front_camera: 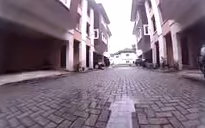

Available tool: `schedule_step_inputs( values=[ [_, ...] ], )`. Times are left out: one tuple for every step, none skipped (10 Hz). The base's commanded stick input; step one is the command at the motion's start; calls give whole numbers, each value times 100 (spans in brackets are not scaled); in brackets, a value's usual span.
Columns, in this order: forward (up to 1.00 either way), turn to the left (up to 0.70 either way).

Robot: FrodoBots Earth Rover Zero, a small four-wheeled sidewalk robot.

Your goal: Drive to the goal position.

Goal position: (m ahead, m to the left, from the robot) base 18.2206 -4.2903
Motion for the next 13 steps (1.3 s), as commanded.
schedule_step_inputs(
  values=[
    [50,0],
    [50,0],
    [50,0],
    [50,0],
    [50,0],
    [50,0],
    [50,0],
    [50,0],
    [50,0],
    [50,0],
    [50,0],
    [50,0],
    [50,0]
  ],
)
